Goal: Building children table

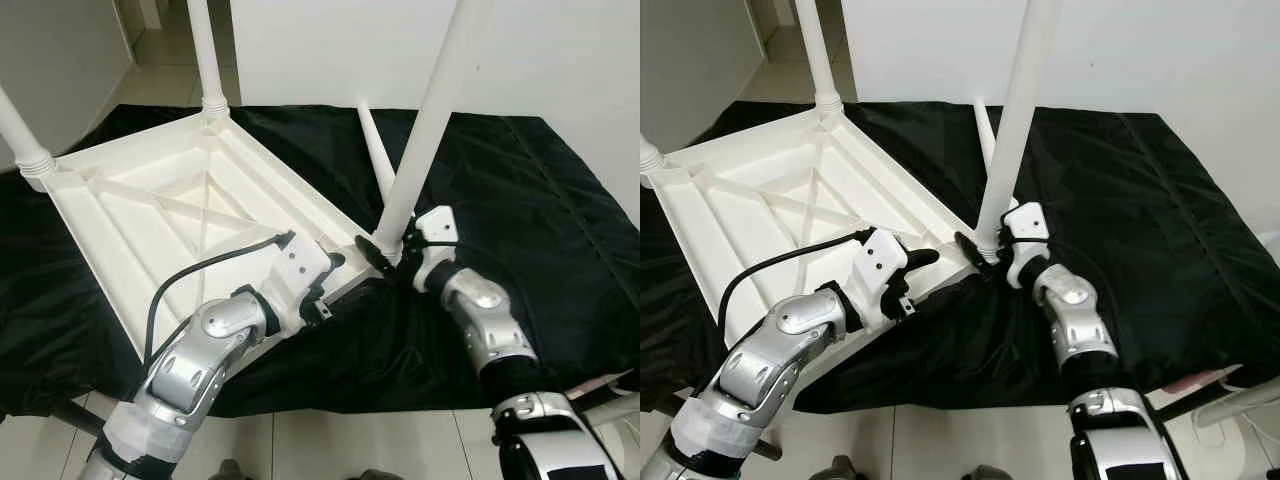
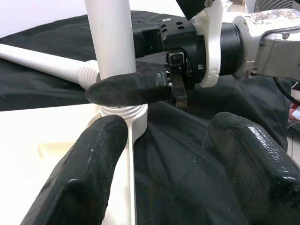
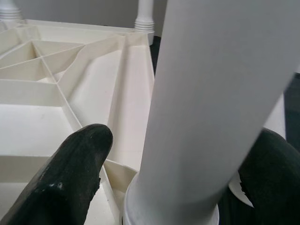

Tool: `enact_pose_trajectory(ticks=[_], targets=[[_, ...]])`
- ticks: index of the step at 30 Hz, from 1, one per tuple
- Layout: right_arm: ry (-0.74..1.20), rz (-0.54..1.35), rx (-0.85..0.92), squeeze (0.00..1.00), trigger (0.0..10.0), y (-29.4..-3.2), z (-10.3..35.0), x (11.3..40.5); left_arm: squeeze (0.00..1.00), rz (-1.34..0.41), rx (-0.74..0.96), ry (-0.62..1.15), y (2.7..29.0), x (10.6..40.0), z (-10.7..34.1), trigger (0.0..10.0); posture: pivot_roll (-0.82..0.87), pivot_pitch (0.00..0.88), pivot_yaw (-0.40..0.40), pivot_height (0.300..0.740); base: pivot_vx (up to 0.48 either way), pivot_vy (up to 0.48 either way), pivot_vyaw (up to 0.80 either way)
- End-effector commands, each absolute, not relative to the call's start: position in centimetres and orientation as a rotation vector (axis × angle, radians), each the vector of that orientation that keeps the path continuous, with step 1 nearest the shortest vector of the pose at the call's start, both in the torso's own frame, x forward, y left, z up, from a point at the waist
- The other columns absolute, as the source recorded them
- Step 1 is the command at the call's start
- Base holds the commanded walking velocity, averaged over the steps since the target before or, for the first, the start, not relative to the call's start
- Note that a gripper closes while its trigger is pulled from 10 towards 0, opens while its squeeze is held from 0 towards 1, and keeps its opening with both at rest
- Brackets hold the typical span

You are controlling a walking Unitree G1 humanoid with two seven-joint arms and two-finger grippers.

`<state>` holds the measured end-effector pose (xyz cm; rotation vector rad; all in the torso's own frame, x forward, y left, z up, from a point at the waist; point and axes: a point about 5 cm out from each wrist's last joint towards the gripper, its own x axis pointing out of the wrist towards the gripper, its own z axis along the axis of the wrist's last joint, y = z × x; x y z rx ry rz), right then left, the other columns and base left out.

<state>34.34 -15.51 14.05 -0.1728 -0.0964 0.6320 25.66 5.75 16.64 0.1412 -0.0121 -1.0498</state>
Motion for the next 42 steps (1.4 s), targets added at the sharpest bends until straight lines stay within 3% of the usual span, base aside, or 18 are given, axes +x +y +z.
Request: enact_pose_trajectory(ticks=[1, 10, 11, 12, 13, 14, 17, 23, 24, 27, 28, 42], targets=[[-0.074, 0.65, -0.196, 0.0, 10.0, -15.7, 13.7, 34.5, 0.0, -1.172, 0.139, -0.005, 5.2, 25.0, 16.9, 10.0, -0.01, 0.0, 0.005, 0.74, 0.0, 0.0, 0.0], [-0.041, 0.692, -0.216, 0.0, 9.6, -15.6, 13.6, 35.4, 0.0, -1.205, 0.128, -0.006, 5.0, 24.9, 17.2, 10.0, -0.02, 0.0, 0.017, 0.74, 0.0, 0.0, 0.0], [-0.032, 0.701, -0.205, 0.0, 4.4, -15.5, 13.4, 35.6, 0.0, -1.207, 0.126, -0.01, 4.8, 25.0, 17.4, 10.0, -0.02, 0.0, 0.019, 0.74, 0.0, 0.0, 0.0], [-0.029, 0.705, -0.195, 0.0, 2.1, -15.3, 13.4, 35.7, 0.0, -1.207, 0.127, -0.015, 4.7, 25.1, 17.5, 10.0, -0.02, 0.0, 0.018, 0.74, 0.0, 0.0, 0.0], [-0.029, 0.705, -0.195, 0.0, 2.1, -15.3, 13.4, 35.7, 0.0, -1.207, 0.127, -0.015, 4.7, 25.1, 17.5, 10.0, -0.02, 0.0, 0.018, 0.74, 0.0, 0.0, 0.0], [-0.028, 0.705, -0.197, 0.0, 0.2, -15.3, 13.3, 35.7, 0.0, -1.206, 0.128, -0.018, 4.7, 25.2, 17.6, 10.0, -0.02, 0.0, 0.018, 0.74, 0.0, 0.0, 0.0], [-0.029, 0.708, -0.198, 0.0, 0.0, -15.2, 13.2, 35.8, 0.0, -1.202, 0.129, -0.02, 4.7, 25.2, 17.7, 10.0, -0.02, 0.0, 0.015, 0.74, 0.0, 0.0, 0.0], [-0.021, 0.721, -0.181, 0.0, 0.0, -14.9, 12.8, 35.7, 0.0, -1.193, 0.122, -0.022, 4.6, 25.3, 17.8, 10.0, -0.02, 0.0, 0.009, 0.74, 0.0, 0.0, 0.0], [-0.014, 0.71, -0.173, 0.0, 2.0, -15.0, 12.5, 35.7, 0.0, -1.189, 0.122, -0.024, 4.6, 25.3, 17.8, 10.0, -0.02, 0.0, 0.004, 0.74, 0.0, 0.0, 0.0], [-0.008, 0.701, -0.167, 0.0, 2.0, -15.0, 12.4, 35.7, 0.0, -1.187, 0.122, -0.025, 4.5, 25.3, 17.8, 10.0, -0.02, 0.0, 0.004, 0.74, 0.0, 0.0, 0.0], [0.003, 0.682, -0.15, 0.0, 10.0, -15.0, 12.1, 35.6, 0.0, -1.184, 0.122, -0.028, 4.5, 25.3, 17.8, 10.0, -0.02, 0.0, -0.006, 0.74, 0.0, 0.0, 0.0], [0.06, 0.322, -0.05, 0.0, 10.0, -14.4, 10.7, 35.4, 0.0, -1.162, 0.116, -0.039, 4.5, 25.3, 18.0, 10.0, -0.01, 0.0, -0.035, 0.74, 0.0, 0.0, 0.0]])
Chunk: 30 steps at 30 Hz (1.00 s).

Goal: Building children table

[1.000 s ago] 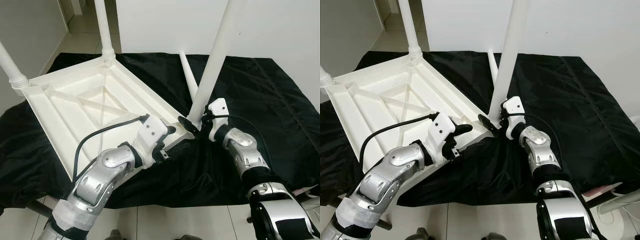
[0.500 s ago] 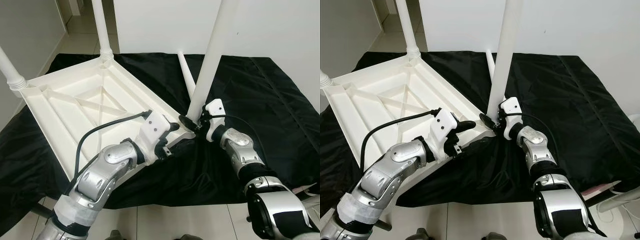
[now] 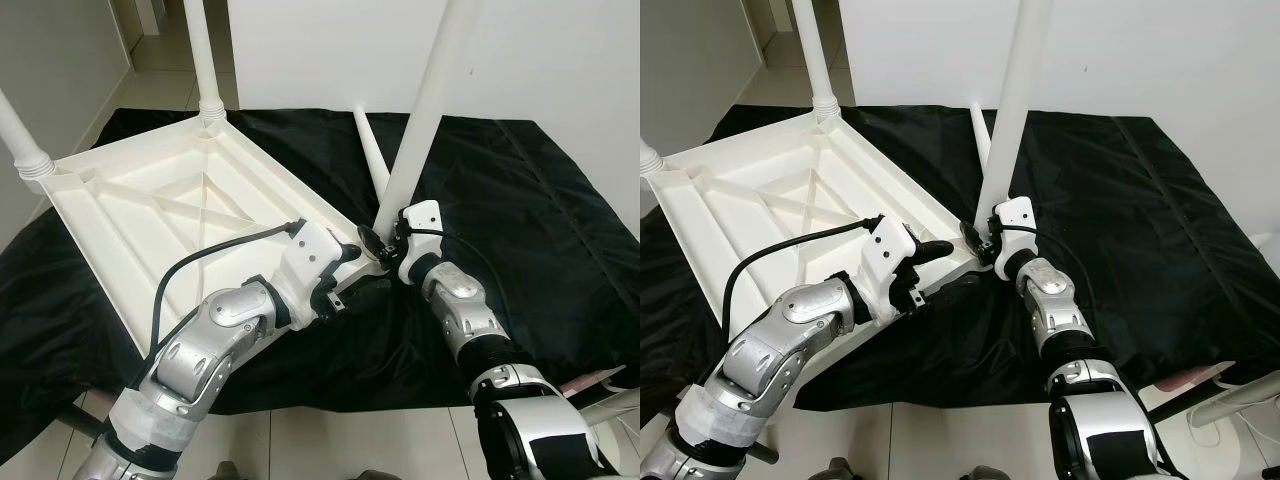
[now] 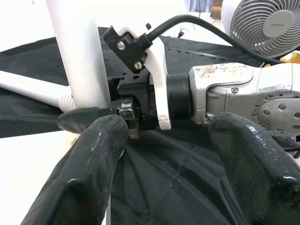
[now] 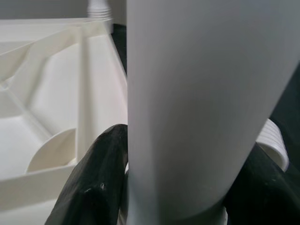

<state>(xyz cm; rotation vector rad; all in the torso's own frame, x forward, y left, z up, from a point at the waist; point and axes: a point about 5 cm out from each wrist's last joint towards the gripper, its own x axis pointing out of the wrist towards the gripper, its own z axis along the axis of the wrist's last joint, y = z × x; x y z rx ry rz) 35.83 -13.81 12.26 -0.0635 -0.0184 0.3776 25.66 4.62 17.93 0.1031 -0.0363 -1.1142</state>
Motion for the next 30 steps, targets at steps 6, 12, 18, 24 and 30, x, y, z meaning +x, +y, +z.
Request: enact_pose_trajectory(ticks=[6, 12, 18, 24, 30], targets=[[0.072, 0.023, 0.036, 0.0, 10.0, -13.6, 10.5, 34.5, 0.0, -1.154, 0.113, -0.04, 4.6, 25.3, 18.1, 10.0, 0.0, 0.0, -0.041, 0.74, 0.0, 0.0, 0.0], [0.08, -0.07, 0.084, 0.0, 10.0, -12.0, 10.4, 33.6, 0.0, -1.157, 0.117, -0.042, 4.6, 25.3, 18.1, 10.0, 0.0, 0.0, -0.043, 0.74, 0.0, 0.0, 0.0], [0.074, -0.041, 0.108, 0.0, 10.0, -11.3, 10.7, 33.2, 0.0, -1.172, 0.123, -0.047, 4.5, 25.3, 18.3, 10.0, 0.0, 0.0, -0.041, 0.74, 0.0, 0.0, 0.0], [0.022, 0.033, 0.138, 1.0, 10.0, -10.8, 11.7, 32.9, 0.0, -1.165, 0.126, -0.049, 4.6, 25.3, 18.3, 10.0, 0.01, 0.0, -0.041, 0.74, 0.0, 0.0, 0.0], [-0.039, 0.135, 0.148, 1.0, 10.0, -11.3, 12.4, 32.6, 0.0, -1.162, 0.129, -0.051, 4.6, 25.2, 18.4, 10.0, 0.01, 0.0, -0.042, 0.74, 0.0, 0.0, 0.0]])
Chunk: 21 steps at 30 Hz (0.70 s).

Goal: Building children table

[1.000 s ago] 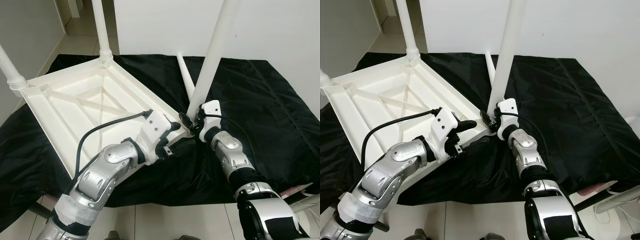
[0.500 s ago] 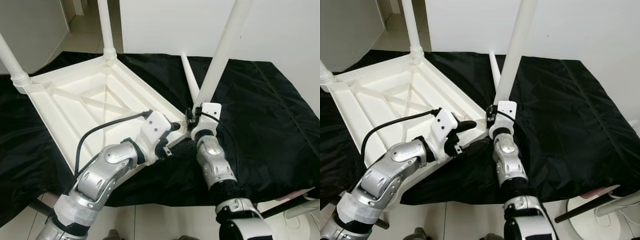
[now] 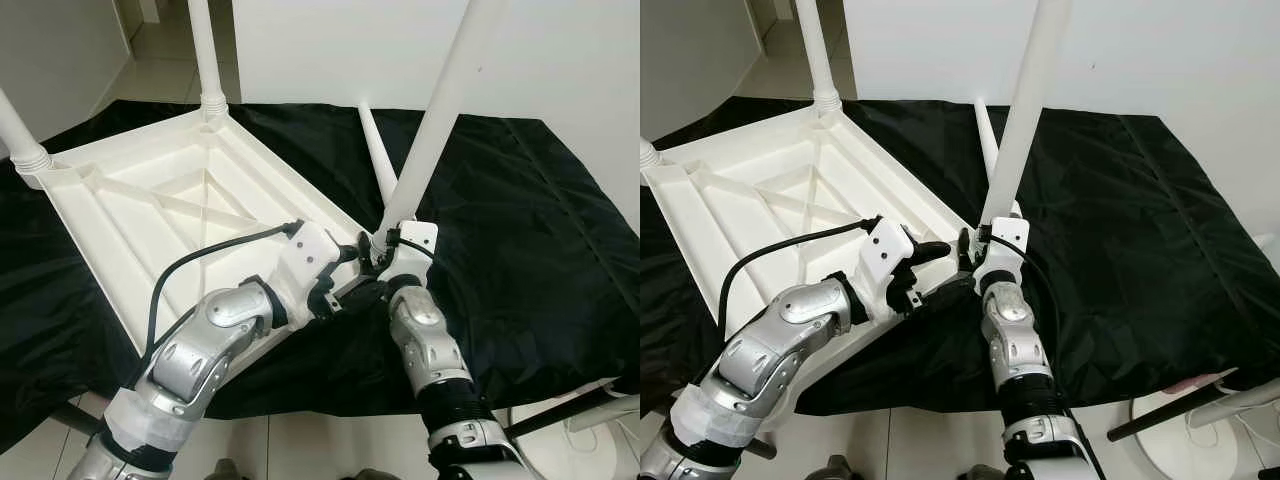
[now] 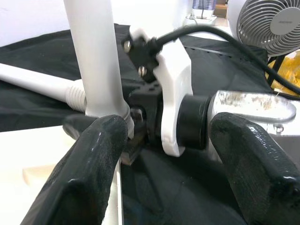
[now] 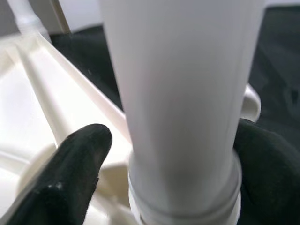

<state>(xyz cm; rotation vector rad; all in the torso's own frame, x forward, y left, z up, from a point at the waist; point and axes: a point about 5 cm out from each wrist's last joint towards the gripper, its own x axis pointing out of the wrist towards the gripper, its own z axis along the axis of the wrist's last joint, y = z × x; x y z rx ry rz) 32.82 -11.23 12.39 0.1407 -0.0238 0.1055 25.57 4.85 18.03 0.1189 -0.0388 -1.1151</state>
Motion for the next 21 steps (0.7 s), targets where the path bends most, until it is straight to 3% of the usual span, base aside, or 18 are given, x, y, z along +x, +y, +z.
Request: enact_pose_trajectory(ticks=[1, 4, 5, 6, 21], targets=[[-0.041, 0.142, 0.145, 1.0, 10.0, -11.5, 12.3, 32.6, 0.0, -1.162, 0.129, -0.051, 4.6, 25.2, 18.4, 10.0, 0.01, 0.0, -0.042, 0.74, 0.0, 0.0, 0.0], [-0.064, 0.208, 0.106, 1.0, 10.0, -12.3, 12.0, 32.4, 0.0, -1.163, 0.129, -0.052, 4.6, 25.0, 18.4, 10.0, 0.01, 0.0, -0.045, 0.74, 0.0, 0.0, 0.0], [-0.067, 0.224, 0.093, 0.7, 10.0, -12.5, 12.0, 32.4, 0.0, -1.163, 0.129, -0.052, 4.6, 25.0, 18.4, 10.0, 0.01, 0.0, -0.045, 0.74, 0.0, 0.0, 0.0], [-0.07, 0.249, 0.083, 0.0, 10.0, -12.8, 12.0, 32.4, 0.0, -1.163, 0.128, -0.052, 4.6, 25.0, 18.4, 10.0, 0.01, 0.0, -0.046, 0.74, 0.0, 0.0, 0.0], [-0.086, 0.572, -0.089, 0.0, 10.0, -15.4, 13.2, 34.6, 0.0, -1.176, 0.139, -0.062, 4.4, 25.3, 18.6, 10.0, 0.0, 0.0, -0.024, 0.74, 0.0, 0.0, 0.0]])
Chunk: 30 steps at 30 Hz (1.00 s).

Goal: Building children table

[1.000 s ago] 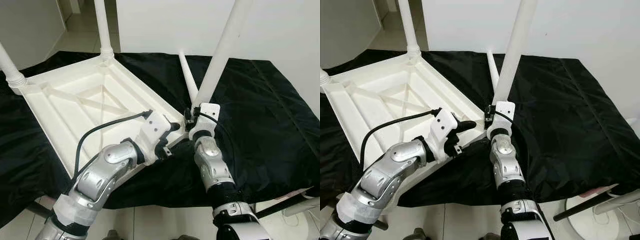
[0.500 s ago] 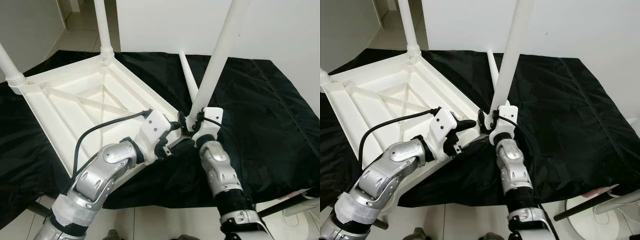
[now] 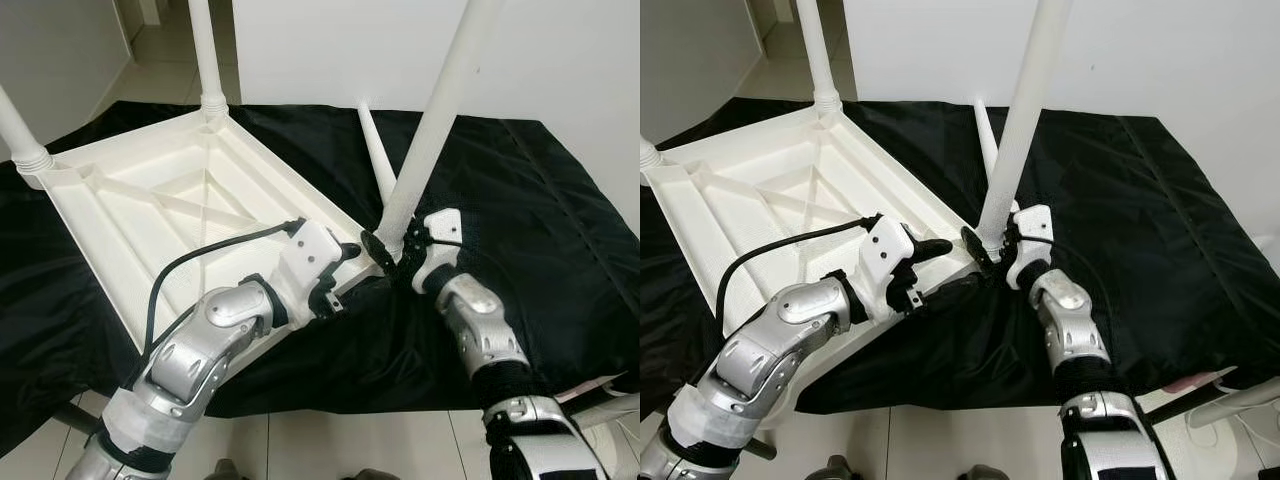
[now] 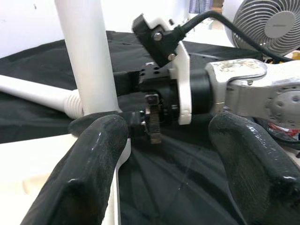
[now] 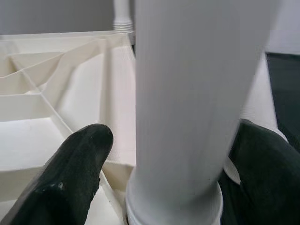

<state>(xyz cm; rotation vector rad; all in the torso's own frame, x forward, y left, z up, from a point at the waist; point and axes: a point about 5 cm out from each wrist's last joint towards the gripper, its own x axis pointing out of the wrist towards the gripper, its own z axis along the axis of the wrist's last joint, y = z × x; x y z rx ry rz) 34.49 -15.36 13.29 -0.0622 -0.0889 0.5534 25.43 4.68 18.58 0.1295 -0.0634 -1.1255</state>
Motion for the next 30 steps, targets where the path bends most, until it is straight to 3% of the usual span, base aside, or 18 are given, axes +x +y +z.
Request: enact_pose_trajectory(ticks=[1, 11, 12, 13, 14, 15, 16, 17, 18, 25, 26, 27, 28, 30], targets=[[-0.081, 0.584, -0.107, 0.0, 10.0, -15.3, 13.4, 35.0, 0.0, -1.177, 0.141, -0.065, 4.4, 25.4, 18.7, 10.0, 0.0, 0.0, -0.024, 0.74, 0.0, 0.0, 0.0], [-0.046, 0.659, -0.157, 0.0, 10.0, -14.2, 13.9, 36.3, 0.0, -1.179, 0.148, -0.074, 4.3, 25.6, 18.9, 10.0, 0.0, 0.0, -0.022, 0.74, 0.0, 0.0, 0.0], [-0.03, 0.673, -0.168, 0.0, 6.7, -14.1, 13.8, 36.5, 0.0, -1.177, 0.151, -0.076, 4.4, 25.6, 19.0, 10.0, 0.01, 0.0, -0.024, 0.74, 0.0, 0.0, 0.0], [-0.03, 0.673, -0.168, 0.0, 6.7, -14.1, 13.8, 36.5, 0.0, -1.177, 0.151, -0.076, 4.4, 25.6, 19.0, 10.0, 0.01, 0.0, -0.024, 0.74, 0.0, 0.0, 0.0], [0.002, 0.69, -0.175, 0.0, 3.2, -14.1, 13.5, 36.6, 0.0, -1.173, 0.154, -0.079, 4.4, 25.7, 19.0, 10.0, 0.02, 0.0, -0.03, 0.74, 0.0, 0.0, 0.0], [0.002, 0.69, -0.175, 0.0, 3.2, -14.1, 13.5, 36.6, 0.0, -1.173, 0.154, -0.079, 4.4, 25.7, 19.0, 10.0, 0.02, 0.0, -0.03, 0.74, 0.0, 0.0, 0.0], [0.018, 0.695, -0.177, 0.0, 1.9, -14.2, 13.2, 36.6, 0.0, -1.169, 0.155, -0.08, 4.5, 25.7, 19.1, 10.0, 0.02, 0.0, -0.031, 0.74, 0.0, 0.0, 0.0], [0.018, 0.695, -0.177, 0.0, 1.9, -14.2, 13.2, 36.6, 0.0, -1.169, 0.155, -0.08, 4.5, 25.7, 19.1, 10.0, 0.02, 0.0, -0.031, 0.74, 0.0, 0.0, 0.0], [0.037, 0.694, -0.181, 0.0, 0.0, -14.3, 12.8, 36.5, 0.0, -1.164, 0.154, -0.081, 4.5, 25.7, 19.1, 10.0, 0.03, 0.0, -0.035, 0.74, 0.0, 0.0, 0.0], [0.103, 0.689, -0.176, 0.0, 0.0, -15.0, 11.0, 35.9, 0.0, -1.159, 0.15, -0.08, 4.5, 25.6, 19.1, 10.0, 0.03, 0.0, -0.031, 0.74, 0.0, 0.0, 0.0], [0.112, 0.679, -0.175, 0.0, 0.4, -15.1, 10.7, 35.7, 0.0, -1.16, 0.149, -0.078, 4.6, 25.5, 19.1, 10.0, 0.02, 0.0, -0.027, 0.74, 0.0, 0.0, 0.0], [0.121, 0.672, -0.179, 0.0, 8.0, -15.1, 10.4, 35.6, 0.0, -1.16, 0.149, -0.078, 4.6, 25.5, 19.1, 10.0, 0.02, 0.0, -0.027, 0.74, 0.0, 0.0, 0.0], [0.126, 0.675, -0.181, 0.0, 10.0, -15.0, 10.1, 35.5, 0.0, -1.163, 0.149, -0.076, 4.6, 25.5, 19.1, 10.0, 0.02, 0.0, -0.023, 0.74, 0.0, 0.0, 0.0], [0.129, 0.679, -0.183, 0.0, 10.0, -14.7, 9.8, 35.3, 0.0, -1.168, 0.149, -0.074, 4.5, 25.5, 19.0, 10.0, 0.02, 0.0, -0.02, 0.74, 0.0, 0.0, 0.0]])
